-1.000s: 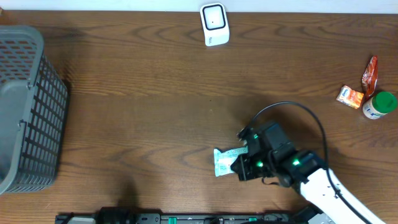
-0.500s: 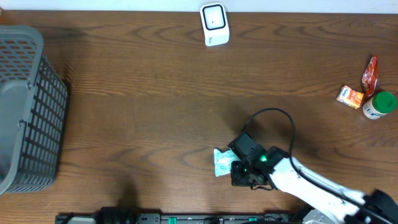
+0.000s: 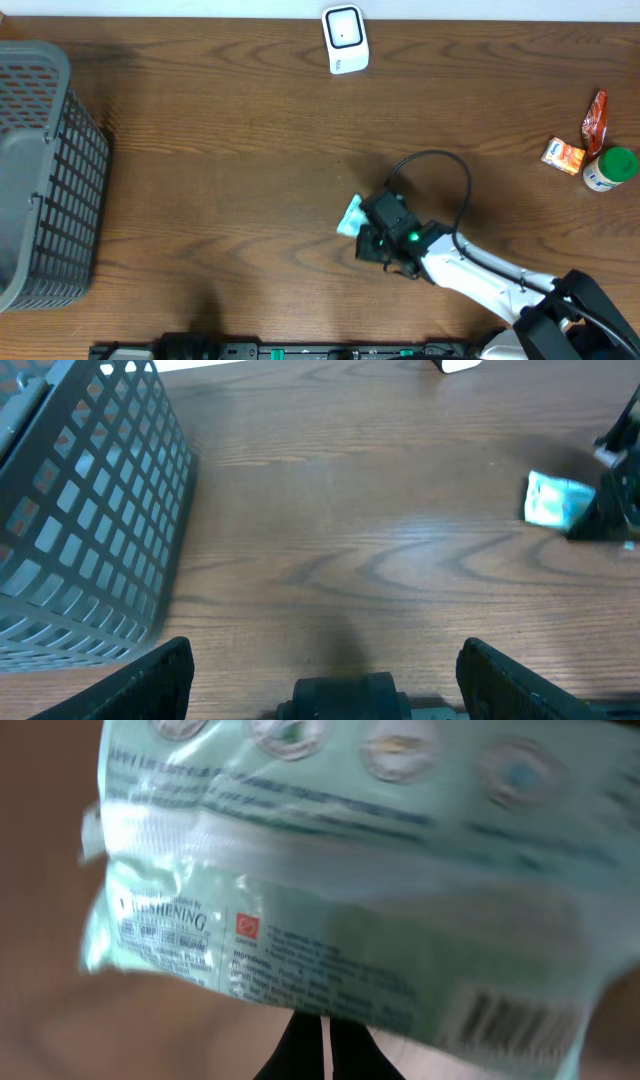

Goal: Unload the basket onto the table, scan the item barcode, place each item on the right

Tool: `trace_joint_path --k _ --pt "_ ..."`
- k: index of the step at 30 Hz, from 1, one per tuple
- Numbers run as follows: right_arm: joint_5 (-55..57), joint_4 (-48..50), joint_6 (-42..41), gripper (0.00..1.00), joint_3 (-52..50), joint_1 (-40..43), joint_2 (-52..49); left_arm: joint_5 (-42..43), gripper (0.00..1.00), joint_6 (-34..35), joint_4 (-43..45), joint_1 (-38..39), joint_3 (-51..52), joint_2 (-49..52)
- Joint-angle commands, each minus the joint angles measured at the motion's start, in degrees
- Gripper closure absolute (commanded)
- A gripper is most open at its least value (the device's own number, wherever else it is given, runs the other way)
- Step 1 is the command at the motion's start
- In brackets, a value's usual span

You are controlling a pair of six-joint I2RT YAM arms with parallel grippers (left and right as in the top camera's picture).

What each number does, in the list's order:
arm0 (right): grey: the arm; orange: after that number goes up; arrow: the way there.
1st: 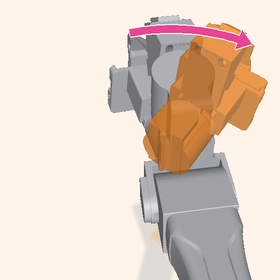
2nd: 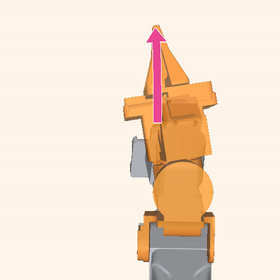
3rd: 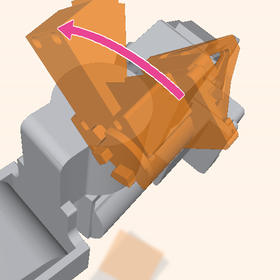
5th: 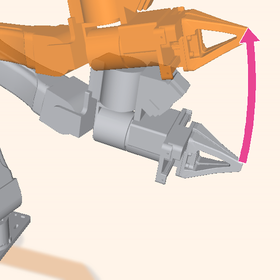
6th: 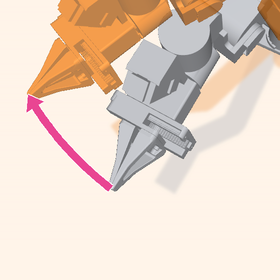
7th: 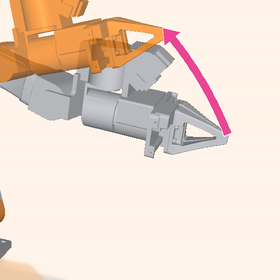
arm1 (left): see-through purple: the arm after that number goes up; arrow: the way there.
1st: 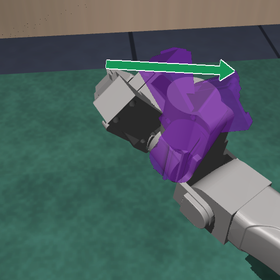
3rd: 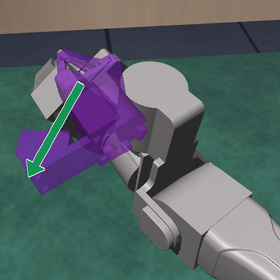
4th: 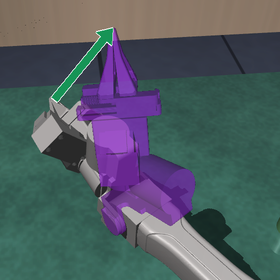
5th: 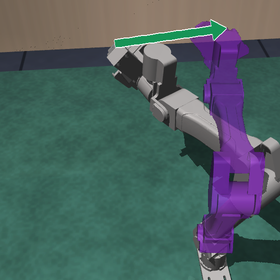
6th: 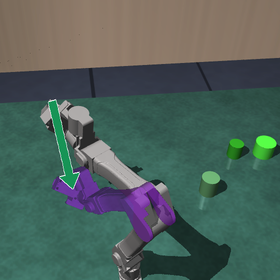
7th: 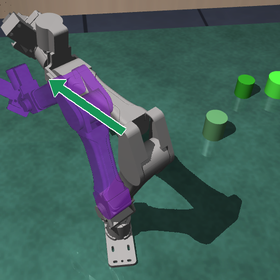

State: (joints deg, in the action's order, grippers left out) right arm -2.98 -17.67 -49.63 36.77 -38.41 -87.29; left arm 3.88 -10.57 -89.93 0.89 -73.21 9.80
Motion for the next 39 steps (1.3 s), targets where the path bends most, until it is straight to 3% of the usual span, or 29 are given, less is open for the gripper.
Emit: trace_joint_path --k 1,7,10,13,16,22,27,33,36,39 --pt "11.1 3.8 -5.1 0.99 2.4 3.5 -0.7 -0.5 0.16 -0.5 -0.1 0.2 -0.1 -0.1" --pt "5.1 20.9 -2.4 0.99 2.6 6.3 -0.7 -0.5 0.16 -0.5 -0.1 0.2 -0.1 -0.1" --pt "6.6 20.7 -1.9 0.99 2.6 6.1 -0.7 -0.5 0.16 -0.5 -0.1 0.2 -0.1 -0.1" --pt "15.8 17.4 -1.3 0.95 2.6 6.7 -0.7 -0.5 0.16 -0.5 0.0 0.2 -0.1 -0.1" --pt "21.7 16.4 1.7 0.99 2.6 9.3 -0.8 -0.5 0.16 -0.5 -0.1 0.2 -0.1 -0.1" --pt "20.7 19.7 4.8 0.99 2.6 18.8 -1.6 -0.5 0.16 -0.5 0.0 0.2 -0.1 -0.1" --pt "14.4 20.8 5.9 0.99 2.6 24.4 -6.1 -0.5 0.16 -0.5 -0.1 0.2 -0.1 -0.1" --pt "3.6 26.1 8.2 0.99 2.6 24.5 -14.1 -0.5 0.16 -0.5 0.0 0.2 -0.1 -0.1" --pt "-2.2 24.4 8.7 0.99 2.6 24.1 -14.4 -0.5 0.16 -0.5 0.0 0.2 -0.1 -0.1" --pt "-15.4 18.3 8.7 0.99 2.6 24.1 -12.1 -0.5 0.16 -0.5 -0.1 0.2 -0.1 -0.1"
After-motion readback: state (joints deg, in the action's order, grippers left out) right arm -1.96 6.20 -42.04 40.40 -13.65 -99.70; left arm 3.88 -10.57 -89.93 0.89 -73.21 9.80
